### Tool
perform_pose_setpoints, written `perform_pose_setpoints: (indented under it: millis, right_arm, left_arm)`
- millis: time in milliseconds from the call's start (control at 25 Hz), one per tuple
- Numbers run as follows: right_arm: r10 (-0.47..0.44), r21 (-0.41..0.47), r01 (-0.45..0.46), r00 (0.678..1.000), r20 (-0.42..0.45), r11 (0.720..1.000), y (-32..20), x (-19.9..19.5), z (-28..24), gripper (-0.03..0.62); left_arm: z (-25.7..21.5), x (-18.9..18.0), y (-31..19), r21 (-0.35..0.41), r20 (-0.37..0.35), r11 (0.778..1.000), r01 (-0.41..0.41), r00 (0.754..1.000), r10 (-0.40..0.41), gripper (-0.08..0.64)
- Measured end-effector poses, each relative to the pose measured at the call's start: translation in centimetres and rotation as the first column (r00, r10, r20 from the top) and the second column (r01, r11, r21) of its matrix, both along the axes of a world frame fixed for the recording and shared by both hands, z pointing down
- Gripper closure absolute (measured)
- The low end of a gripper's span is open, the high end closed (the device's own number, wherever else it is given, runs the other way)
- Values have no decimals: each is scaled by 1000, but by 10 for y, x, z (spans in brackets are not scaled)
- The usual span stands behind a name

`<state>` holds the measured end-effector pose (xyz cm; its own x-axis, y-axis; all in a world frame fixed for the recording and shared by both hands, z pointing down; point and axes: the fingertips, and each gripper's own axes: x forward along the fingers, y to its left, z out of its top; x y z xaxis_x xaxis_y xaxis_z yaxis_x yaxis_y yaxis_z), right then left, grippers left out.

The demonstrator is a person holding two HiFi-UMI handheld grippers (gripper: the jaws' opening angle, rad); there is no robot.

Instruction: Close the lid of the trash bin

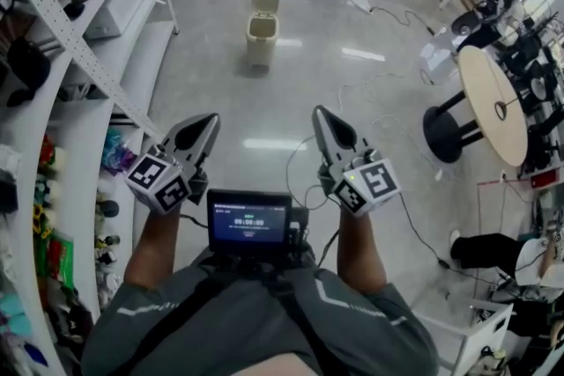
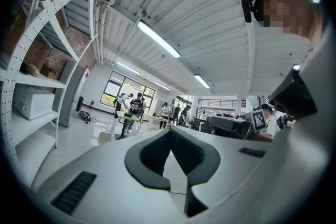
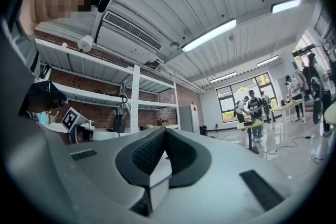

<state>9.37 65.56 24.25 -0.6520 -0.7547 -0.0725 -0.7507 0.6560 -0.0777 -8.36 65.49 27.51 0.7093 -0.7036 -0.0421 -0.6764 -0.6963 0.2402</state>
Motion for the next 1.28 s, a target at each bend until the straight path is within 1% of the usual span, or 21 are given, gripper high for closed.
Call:
perform_pose_setpoints:
  millis: [200,400,520,680,800,920,1080,1280]
  right_arm:
    - [0,5,0,1000,-6,1000,-2,-4,-3,592]
    - [-5,-5,5,1000,-8,1000,1,-9,2,592]
    - [13,4,-13,1000,-3,1000,0,-12,0,592]
    - [14,10,-14,1000,-13,1000,1,-21,-1,592]
    - [24,6,-24,1000,-17,1000,1,-27,0,592]
    - [30,-9,-30,999,-25,999,0,-38,4,592]
    - [57,-17,-58,998,-16,998,-3,-49,8,592]
    - [58,-37,-60,998,-34,998,-13,-61,14,592]
  left_arm:
    - [-2,-4,-4,1,-13,1000,18,1000,-18,558]
    - [2,-8,-3,34,36,999,24,999,-25,558]
    - [2,-15,-2,23,15,999,33,999,-33,558]
    - [8,-26,-2,-2,-7,999,47,999,-47,558]
    - [10,-33,-2,-12,-19,999,40,999,-40,558]
    - [12,-43,-3,-13,-28,1000,29,999,-29,558]
    - [11,-59,-9,5,-42,999,38,998,-38,558]
    - [18,-68,-17,-15,-46,999,29,998,-30,558]
